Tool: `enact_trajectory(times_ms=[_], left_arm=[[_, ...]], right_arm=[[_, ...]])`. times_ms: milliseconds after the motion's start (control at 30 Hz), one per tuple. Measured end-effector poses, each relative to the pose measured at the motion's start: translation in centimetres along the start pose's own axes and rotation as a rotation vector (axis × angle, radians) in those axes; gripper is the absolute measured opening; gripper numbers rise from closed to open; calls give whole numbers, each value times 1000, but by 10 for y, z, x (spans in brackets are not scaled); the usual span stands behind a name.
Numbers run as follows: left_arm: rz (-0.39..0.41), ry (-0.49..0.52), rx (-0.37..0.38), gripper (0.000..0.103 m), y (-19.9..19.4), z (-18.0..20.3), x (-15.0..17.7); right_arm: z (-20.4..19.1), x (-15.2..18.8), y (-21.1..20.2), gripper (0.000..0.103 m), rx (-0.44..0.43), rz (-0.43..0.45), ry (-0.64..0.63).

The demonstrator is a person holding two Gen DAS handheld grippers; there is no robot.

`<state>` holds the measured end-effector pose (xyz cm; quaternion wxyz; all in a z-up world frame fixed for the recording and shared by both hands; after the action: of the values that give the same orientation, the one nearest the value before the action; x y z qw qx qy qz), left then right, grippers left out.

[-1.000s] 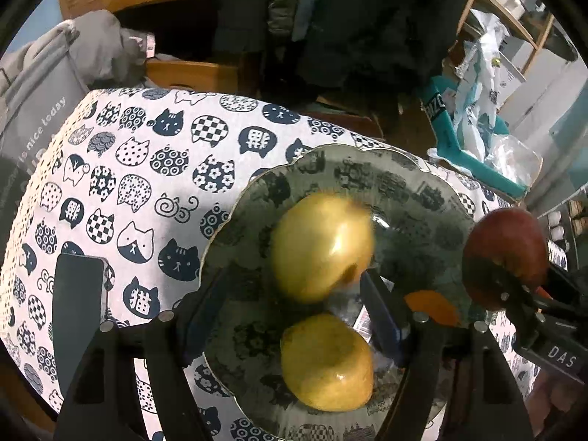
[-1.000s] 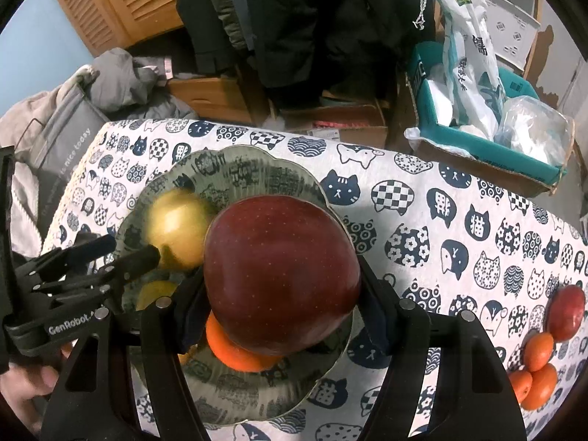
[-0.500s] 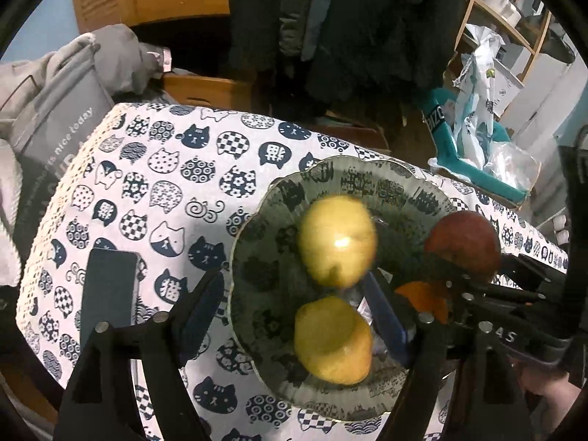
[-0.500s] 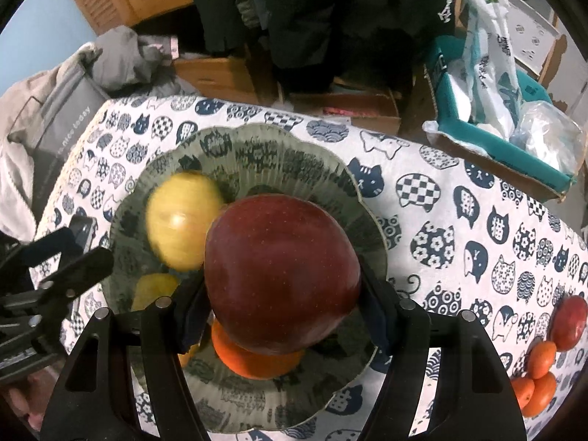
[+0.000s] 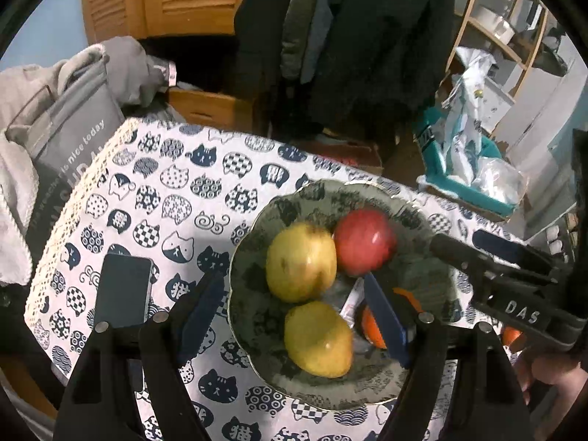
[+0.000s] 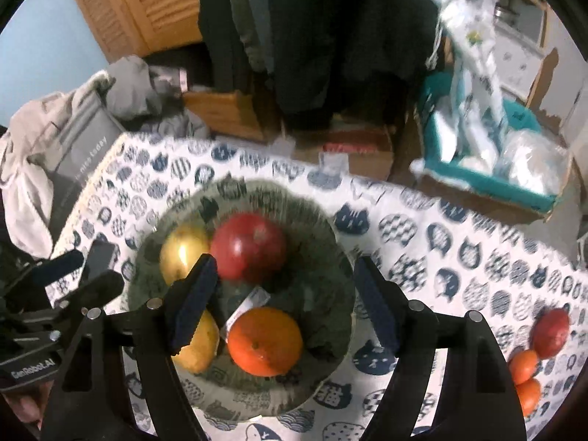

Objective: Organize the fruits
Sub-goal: 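Lower the dark red apple into the bowl and open the right tool, then lift both tools up and away from the bowl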

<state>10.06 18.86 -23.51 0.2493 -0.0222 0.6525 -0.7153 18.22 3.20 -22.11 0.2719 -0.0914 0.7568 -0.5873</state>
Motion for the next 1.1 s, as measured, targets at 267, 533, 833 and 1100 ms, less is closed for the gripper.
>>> enact_trajectory(times_ms=[267,533,833,1100], left_arm=[[73,9,33,81,-41,10,2],[177,47,27,88,-92,24,10],[276,108,20,90,-139,43,22],[330,152,18,97,-167,64,34]], right_arm=[[-1,0,-61,78,48,125,-3],[-3,12,-115,78,68,221,-8],[1,35,-170,80,139,323,-26],[21,61,-204,81,148,373,4]])
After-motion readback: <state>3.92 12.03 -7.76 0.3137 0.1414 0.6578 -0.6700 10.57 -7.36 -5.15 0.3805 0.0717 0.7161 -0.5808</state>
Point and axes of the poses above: each gripper's, at about its wrist camera, not at the fingertips, and y roughly the way its jaws point, z to its right, x to its underside, the point moved 4 cm from there along y, roughly the way its jaws point, and after that the axes turned 14 degrees about -z, right-handed, at the moved point
